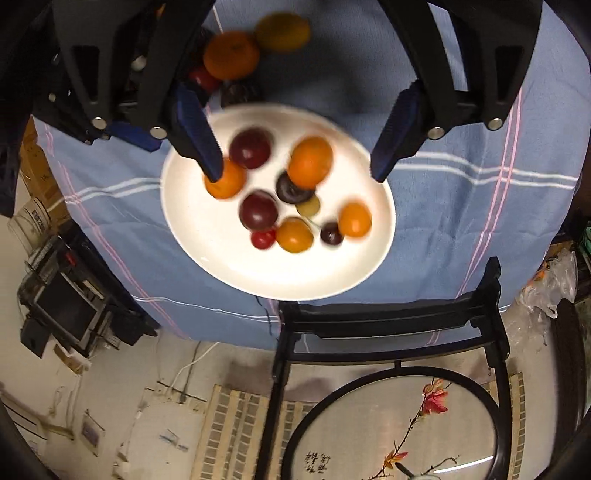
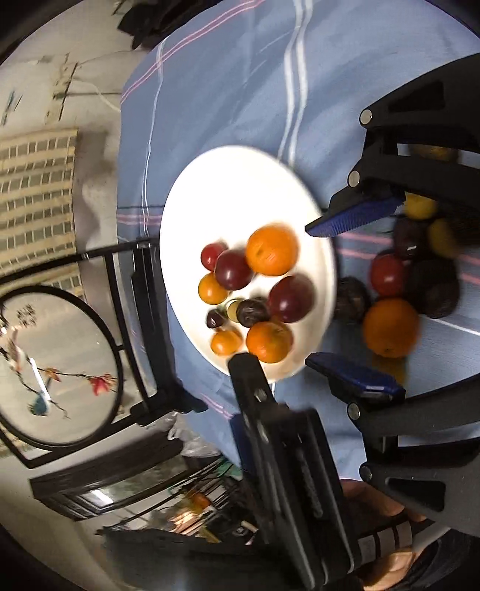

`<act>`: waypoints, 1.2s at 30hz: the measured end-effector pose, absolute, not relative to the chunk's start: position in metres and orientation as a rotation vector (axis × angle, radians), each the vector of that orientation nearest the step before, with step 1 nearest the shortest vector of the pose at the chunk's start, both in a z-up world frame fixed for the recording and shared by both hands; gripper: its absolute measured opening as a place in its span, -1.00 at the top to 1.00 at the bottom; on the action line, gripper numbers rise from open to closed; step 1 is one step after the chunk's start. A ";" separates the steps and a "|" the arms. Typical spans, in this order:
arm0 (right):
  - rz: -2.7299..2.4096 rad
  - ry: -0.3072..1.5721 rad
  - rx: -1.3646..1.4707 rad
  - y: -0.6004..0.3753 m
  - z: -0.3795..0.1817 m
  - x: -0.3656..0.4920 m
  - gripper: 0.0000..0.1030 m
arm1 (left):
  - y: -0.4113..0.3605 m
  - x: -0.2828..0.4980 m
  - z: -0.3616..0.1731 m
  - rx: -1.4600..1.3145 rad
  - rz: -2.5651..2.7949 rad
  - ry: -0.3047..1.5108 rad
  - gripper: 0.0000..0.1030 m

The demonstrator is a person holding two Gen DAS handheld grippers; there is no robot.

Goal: Organize fruits
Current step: 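Open both tools over the white plate to drop the tomatoes, then grasp an orange tomato with the right tool while the left tool grasps a greenish-yellow tomato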

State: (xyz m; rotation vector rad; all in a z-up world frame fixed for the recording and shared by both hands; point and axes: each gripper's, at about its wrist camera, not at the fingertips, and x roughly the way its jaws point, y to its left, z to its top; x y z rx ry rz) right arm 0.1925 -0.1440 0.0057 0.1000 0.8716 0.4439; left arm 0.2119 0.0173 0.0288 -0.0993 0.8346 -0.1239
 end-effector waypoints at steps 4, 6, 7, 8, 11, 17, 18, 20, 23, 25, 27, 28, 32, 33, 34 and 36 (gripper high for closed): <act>0.403 0.846 0.153 -0.176 0.009 0.161 -0.36 | 0.021 0.177 0.027 -0.131 -0.126 0.835 -0.73; 0.390 0.847 0.159 -0.188 0.008 0.147 -0.37 | 0.020 0.161 0.022 -0.123 -0.114 0.837 -0.73; 0.379 0.849 0.155 -0.193 0.007 0.138 -0.37 | 0.020 0.153 0.018 -0.114 -0.111 0.839 -0.73; 0.367 0.851 0.150 -0.198 0.004 0.131 -0.39 | 0.019 0.146 0.015 -0.104 -0.108 0.843 -0.73; 0.338 0.860 0.129 -0.208 -0.003 0.106 -0.44 | 0.016 0.122 0.003 -0.065 -0.102 0.858 -0.73; 0.353 0.891 0.096 -0.204 -0.016 0.071 -0.44 | 0.016 0.092 -0.025 -0.055 -0.135 0.933 -0.73; 0.357 0.897 0.104 -0.203 -0.020 0.067 -0.44 | 0.017 0.089 -0.030 -0.050 -0.131 0.939 -0.73; 0.362 0.911 0.124 -0.200 -0.024 0.066 -0.44 | 0.018 0.083 -0.034 -0.030 -0.114 0.935 -0.73; 0.354 0.946 0.127 -0.194 -0.032 0.068 -0.44 | 0.021 0.079 -0.038 -0.030 -0.119 0.934 -0.73; 0.351 0.969 0.104 -0.188 -0.036 0.069 -0.44 | 0.025 0.079 -0.043 -0.050 -0.133 0.955 -0.73; 0.340 0.973 0.087 -0.182 -0.038 0.069 -0.43 | 0.028 0.080 -0.045 -0.062 -0.134 0.964 -0.73; 0.330 0.982 0.082 -0.179 -0.039 0.071 -0.42 | 0.029 0.082 -0.044 -0.064 -0.128 0.963 -0.73; 0.313 1.008 0.058 -0.167 -0.045 0.080 -0.20 | 0.032 0.082 -0.046 -0.069 -0.122 0.972 -0.73; 0.298 1.024 0.040 -0.165 -0.049 0.084 -0.08 | 0.033 0.082 -0.046 -0.066 -0.117 0.972 -0.73; 0.285 1.022 0.029 -0.163 -0.050 0.086 -0.06 | 0.034 0.082 -0.046 -0.065 -0.113 0.972 -0.73; 0.271 1.013 0.017 -0.160 -0.049 0.089 0.10 | 0.035 0.081 -0.045 -0.067 -0.107 0.964 -0.73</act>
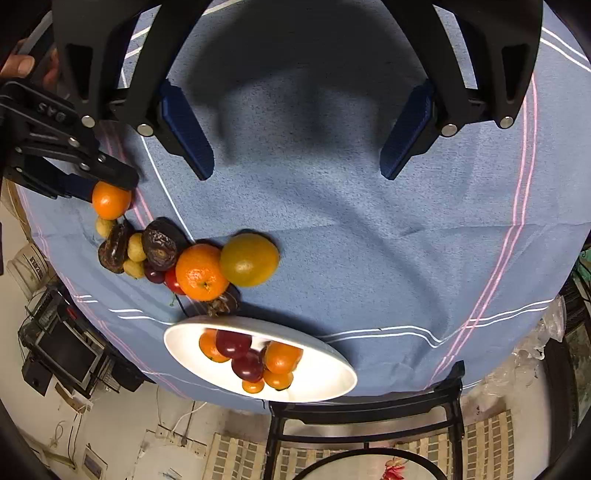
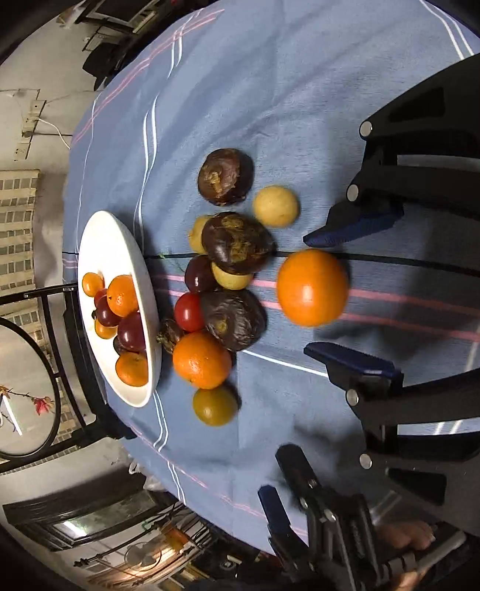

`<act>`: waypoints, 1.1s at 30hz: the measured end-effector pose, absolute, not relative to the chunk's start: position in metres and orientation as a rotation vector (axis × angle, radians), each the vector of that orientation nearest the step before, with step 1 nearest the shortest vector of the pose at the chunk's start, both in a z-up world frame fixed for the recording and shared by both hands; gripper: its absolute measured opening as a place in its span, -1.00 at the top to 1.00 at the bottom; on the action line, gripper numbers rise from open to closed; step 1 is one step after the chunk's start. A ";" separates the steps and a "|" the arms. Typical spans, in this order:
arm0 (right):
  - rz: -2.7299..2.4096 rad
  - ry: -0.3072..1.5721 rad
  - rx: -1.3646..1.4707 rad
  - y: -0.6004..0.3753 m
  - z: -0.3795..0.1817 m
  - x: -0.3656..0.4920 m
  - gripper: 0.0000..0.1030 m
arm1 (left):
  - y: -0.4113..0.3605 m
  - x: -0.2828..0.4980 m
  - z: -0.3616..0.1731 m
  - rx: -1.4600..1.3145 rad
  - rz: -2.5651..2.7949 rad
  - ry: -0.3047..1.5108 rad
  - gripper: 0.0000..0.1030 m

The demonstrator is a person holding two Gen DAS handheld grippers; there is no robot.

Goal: Organize fruits
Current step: 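Grasp an orange tomato with the right tool while the left tool grasps a greenish-yellow tomato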

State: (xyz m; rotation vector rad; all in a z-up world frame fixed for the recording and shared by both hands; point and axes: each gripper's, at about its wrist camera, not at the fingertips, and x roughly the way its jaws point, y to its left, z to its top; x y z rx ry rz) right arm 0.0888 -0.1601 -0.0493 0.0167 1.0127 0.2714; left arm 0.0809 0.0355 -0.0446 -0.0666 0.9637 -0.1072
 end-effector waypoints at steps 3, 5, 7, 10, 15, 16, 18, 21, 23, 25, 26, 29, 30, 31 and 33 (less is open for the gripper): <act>0.268 1.001 0.045 -0.163 -0.048 0.087 0.20 | 0.035 0.079 -0.041 -0.059 -0.101 0.946 -0.73; 0.294 0.999 0.090 -0.168 -0.048 0.085 0.20 | 0.034 0.079 -0.040 -0.053 -0.093 0.940 -0.73; 0.345 1.000 0.146 -0.174 -0.048 0.079 0.20 | 0.032 0.082 -0.040 -0.039 -0.082 0.945 -0.73; 0.369 0.999 0.173 -0.179 -0.047 0.071 0.20 | 0.026 0.090 -0.041 -0.012 -0.083 0.953 -0.73; 0.388 0.992 0.187 -0.189 -0.044 0.064 0.20 | 0.014 0.109 -0.053 0.048 -0.062 0.985 -0.70; 0.389 0.990 0.188 -0.191 -0.044 0.062 0.20 | 0.012 0.112 -0.055 0.056 -0.058 0.993 -0.66; 0.390 0.990 0.190 -0.195 -0.045 0.062 0.20 | 0.008 0.118 -0.058 0.068 -0.054 0.995 -0.61; 0.397 0.992 0.199 -0.199 -0.046 0.063 0.20 | 0.005 0.127 -0.058 0.078 -0.032 0.976 -0.46; 0.403 0.995 0.205 -0.200 -0.048 0.064 0.20 | 0.002 0.133 -0.057 0.078 -0.028 0.972 -0.29; 0.405 0.996 0.204 -0.200 -0.048 0.064 0.20 | -0.003 0.140 -0.056 0.079 -0.048 0.973 -0.12; 0.405 0.996 0.204 -0.200 -0.048 0.064 0.20 | -0.007 0.143 -0.056 0.087 -0.056 0.971 -0.05; 0.398 0.996 0.199 -0.202 -0.048 0.062 0.20 | -0.014 0.147 -0.055 0.107 -0.078 0.965 0.24; 0.396 0.995 0.196 -0.202 -0.047 0.063 0.20 | -0.016 0.147 -0.055 0.112 -0.081 0.968 0.24; 0.395 0.995 0.192 -0.202 -0.047 0.062 0.20 | -0.016 0.147 -0.055 0.117 -0.081 0.968 0.25; 0.393 0.993 0.186 -0.202 -0.046 0.062 0.20 | -0.016 0.144 -0.055 0.122 -0.089 0.964 0.26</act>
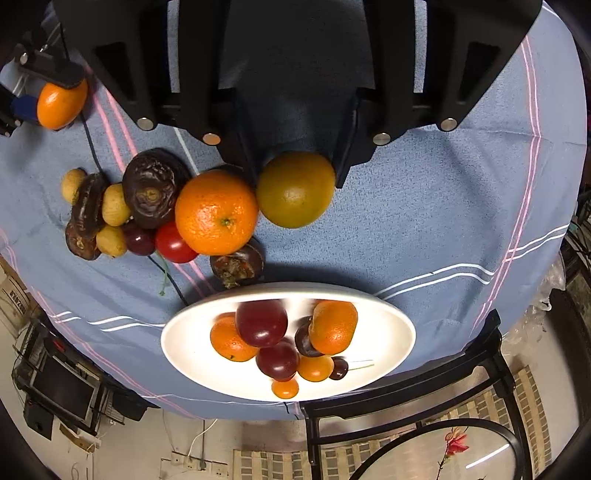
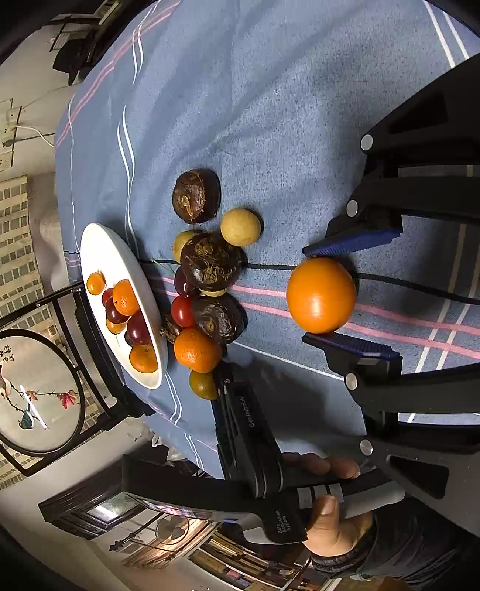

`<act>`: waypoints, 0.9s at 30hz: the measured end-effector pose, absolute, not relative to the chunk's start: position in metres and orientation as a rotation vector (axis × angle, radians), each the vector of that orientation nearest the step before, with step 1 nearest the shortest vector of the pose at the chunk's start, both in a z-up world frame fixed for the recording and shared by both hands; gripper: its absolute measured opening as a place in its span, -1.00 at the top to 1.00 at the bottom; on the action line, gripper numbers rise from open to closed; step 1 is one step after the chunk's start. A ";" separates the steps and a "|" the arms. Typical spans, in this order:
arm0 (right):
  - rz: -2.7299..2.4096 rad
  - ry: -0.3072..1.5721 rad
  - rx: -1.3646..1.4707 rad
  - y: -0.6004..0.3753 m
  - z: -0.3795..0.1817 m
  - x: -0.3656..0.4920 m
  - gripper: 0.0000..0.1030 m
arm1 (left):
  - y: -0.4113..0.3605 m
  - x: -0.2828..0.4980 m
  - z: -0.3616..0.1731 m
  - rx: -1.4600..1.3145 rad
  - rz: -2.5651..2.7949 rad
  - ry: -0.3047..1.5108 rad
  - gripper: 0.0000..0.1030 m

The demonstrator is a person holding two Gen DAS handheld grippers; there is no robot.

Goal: Organize fruits
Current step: 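Grasp an orange tomato with the right tool while the left tool grasps a greenish-yellow tomato, then carry both tomatoes over the white plate and open both tools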

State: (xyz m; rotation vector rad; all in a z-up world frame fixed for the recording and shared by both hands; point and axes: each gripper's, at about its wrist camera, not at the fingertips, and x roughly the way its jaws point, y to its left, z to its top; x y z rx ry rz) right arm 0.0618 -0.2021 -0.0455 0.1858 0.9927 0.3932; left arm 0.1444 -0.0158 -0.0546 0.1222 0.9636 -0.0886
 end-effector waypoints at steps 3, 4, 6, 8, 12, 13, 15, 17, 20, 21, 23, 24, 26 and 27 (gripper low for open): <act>0.391 0.977 0.181 -0.204 -0.040 0.062 0.22 | -0.011 0.137 -0.050 0.115 -0.104 0.968 0.27; 0.390 0.968 0.180 -0.205 -0.037 0.063 0.23 | -0.007 0.134 -0.047 0.098 -0.115 0.967 0.27; 0.392 0.938 0.174 -0.206 -0.027 0.063 0.26 | 0.000 0.127 -0.036 0.073 -0.132 0.956 0.27; 0.407 0.889 0.175 -0.208 -0.009 0.068 0.35 | 0.003 0.123 -0.025 0.060 -0.142 0.933 0.27; 0.403 0.833 0.112 -0.202 0.015 0.082 0.34 | 0.007 0.123 -0.001 0.030 -0.165 0.874 0.27; 0.392 0.833 0.080 -0.199 0.017 0.084 0.30 | 0.007 0.123 0.001 0.029 -0.164 0.865 0.27; 0.391 0.852 -0.005 -0.190 0.013 0.082 -0.16 | 0.007 0.123 0.000 0.018 -0.176 0.862 0.27; 0.414 0.887 -0.052 -0.182 0.001 0.076 -0.15 | 0.008 0.124 -0.002 0.008 -0.182 0.869 0.27; 0.415 0.963 -0.091 -0.174 -0.021 0.072 -0.15 | 0.009 0.126 -0.012 0.002 -0.177 0.899 0.27; 0.400 0.980 -0.107 -0.173 -0.027 0.073 -0.15 | 0.010 0.126 -0.015 -0.005 -0.179 0.908 0.27; 0.383 1.009 -0.121 -0.170 -0.038 0.075 0.05 | 0.011 0.124 -0.016 -0.010 -0.181 0.912 0.27; 0.382 1.019 -0.127 -0.170 -0.041 0.076 0.22 | 0.011 0.122 -0.015 -0.005 -0.181 0.908 0.27; 0.385 1.011 -0.139 -0.169 -0.046 0.075 0.22 | 0.012 0.120 -0.015 0.000 -0.184 0.904 0.27; 0.389 1.007 -0.143 -0.169 -0.046 0.075 0.23 | 0.012 0.120 -0.014 0.001 -0.184 0.904 0.27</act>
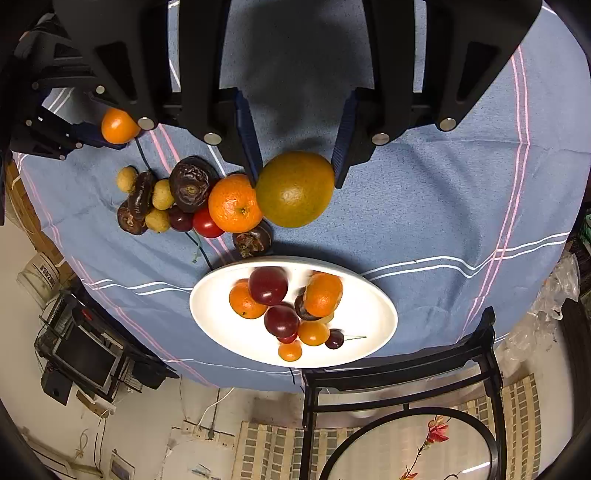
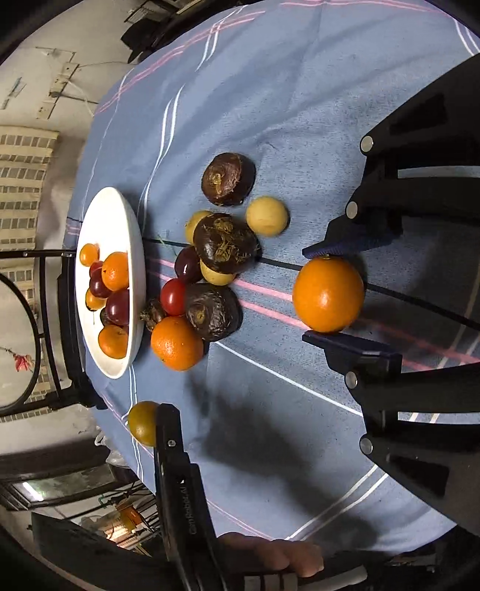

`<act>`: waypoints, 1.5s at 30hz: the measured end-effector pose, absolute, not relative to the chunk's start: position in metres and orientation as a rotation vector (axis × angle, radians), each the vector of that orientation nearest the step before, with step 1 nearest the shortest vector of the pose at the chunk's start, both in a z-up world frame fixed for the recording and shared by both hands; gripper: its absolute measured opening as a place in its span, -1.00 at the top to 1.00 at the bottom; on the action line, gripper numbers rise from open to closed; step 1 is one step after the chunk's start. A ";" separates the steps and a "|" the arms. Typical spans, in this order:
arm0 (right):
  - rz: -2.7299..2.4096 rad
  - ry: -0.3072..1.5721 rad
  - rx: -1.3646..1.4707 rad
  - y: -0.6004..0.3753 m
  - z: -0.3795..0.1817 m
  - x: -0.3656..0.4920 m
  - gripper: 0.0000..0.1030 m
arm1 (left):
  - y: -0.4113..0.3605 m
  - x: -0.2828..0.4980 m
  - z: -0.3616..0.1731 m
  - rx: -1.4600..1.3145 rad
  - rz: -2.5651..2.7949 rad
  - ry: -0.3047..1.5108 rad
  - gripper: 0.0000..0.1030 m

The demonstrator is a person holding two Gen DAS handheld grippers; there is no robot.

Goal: Organize fruits
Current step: 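Carry both tomatoes over the white plate and open both tools, then grasp a small yellow fruit with the right tool while the left tool grasps a tangerine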

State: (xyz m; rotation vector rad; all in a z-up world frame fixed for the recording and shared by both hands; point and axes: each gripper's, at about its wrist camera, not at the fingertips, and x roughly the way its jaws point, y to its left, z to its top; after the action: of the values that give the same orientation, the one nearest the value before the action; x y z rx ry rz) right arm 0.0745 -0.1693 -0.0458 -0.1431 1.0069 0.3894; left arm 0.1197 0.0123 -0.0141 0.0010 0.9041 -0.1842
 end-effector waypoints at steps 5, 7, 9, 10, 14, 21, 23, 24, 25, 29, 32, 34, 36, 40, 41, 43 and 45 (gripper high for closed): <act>0.420 0.896 -0.089 -0.179 -0.014 0.079 0.23 | 0.012 0.125 -0.005 0.008 -0.189 0.893 0.27; 0.404 0.813 -0.094 -0.180 0.010 0.089 0.23 | 0.010 0.134 0.005 0.017 -0.197 0.879 0.27; 0.397 0.732 -0.086 -0.179 0.032 0.108 0.23 | 0.008 0.147 0.016 0.029 -0.197 0.854 0.27; 0.391 0.703 -0.082 -0.176 0.040 0.118 0.23 | 0.007 0.155 0.020 0.032 -0.193 0.845 0.27; 0.372 0.692 -0.070 -0.161 0.044 0.178 0.23 | 0.007 0.198 0.027 0.013 -0.177 0.848 0.27; 0.329 0.867 -0.045 -0.144 -0.005 0.258 0.23 | 0.018 0.264 0.002 -0.021 -0.078 0.908 0.27; 0.318 0.890 -0.051 -0.140 -0.014 0.269 0.20 | 0.019 0.275 -0.005 -0.031 -0.069 0.929 0.27; 0.314 0.889 -0.058 -0.138 -0.015 0.270 0.04 | 0.020 0.279 -0.008 -0.034 -0.062 0.944 0.26; 0.306 0.878 -0.063 -0.137 -0.014 0.270 -0.06 | 0.020 0.280 -0.008 -0.040 -0.054 0.949 0.26; 0.335 0.826 -0.003 -0.147 -0.001 0.257 -0.11 | 0.021 0.268 0.001 -0.053 -0.056 0.913 0.22; 0.353 0.825 0.038 -0.158 0.007 0.241 -0.10 | 0.020 0.249 0.011 -0.063 -0.048 0.882 -0.12; 0.354 0.824 0.044 -0.164 0.010 0.228 -0.10 | 0.019 0.231 0.019 -0.062 -0.052 0.859 -0.33; 0.348 0.823 0.036 -0.170 0.013 0.214 -0.10 | 0.016 0.213 0.022 -0.043 -0.057 0.856 -0.50; 0.337 0.847 0.012 -0.186 0.009 0.178 -0.10 | 0.013 0.175 0.017 -0.054 -0.091 0.880 -0.55; 0.335 0.854 0.006 -0.189 0.008 0.171 -0.10 | 0.013 0.167 0.015 -0.059 -0.095 0.885 -0.56; 0.327 0.861 -0.007 -0.197 0.004 0.152 -0.10 | 0.015 0.148 0.008 -0.078 -0.101 0.893 -0.56; 0.315 0.870 -0.022 -0.202 0.000 0.136 -0.11 | 0.016 0.133 0.001 -0.084 -0.101 0.900 -0.57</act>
State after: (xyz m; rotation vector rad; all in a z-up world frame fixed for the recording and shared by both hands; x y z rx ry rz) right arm 0.1359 -0.2018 0.0002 -0.0219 0.8696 0.3154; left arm 0.1331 0.0158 0.0012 -0.0839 0.8995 -0.1006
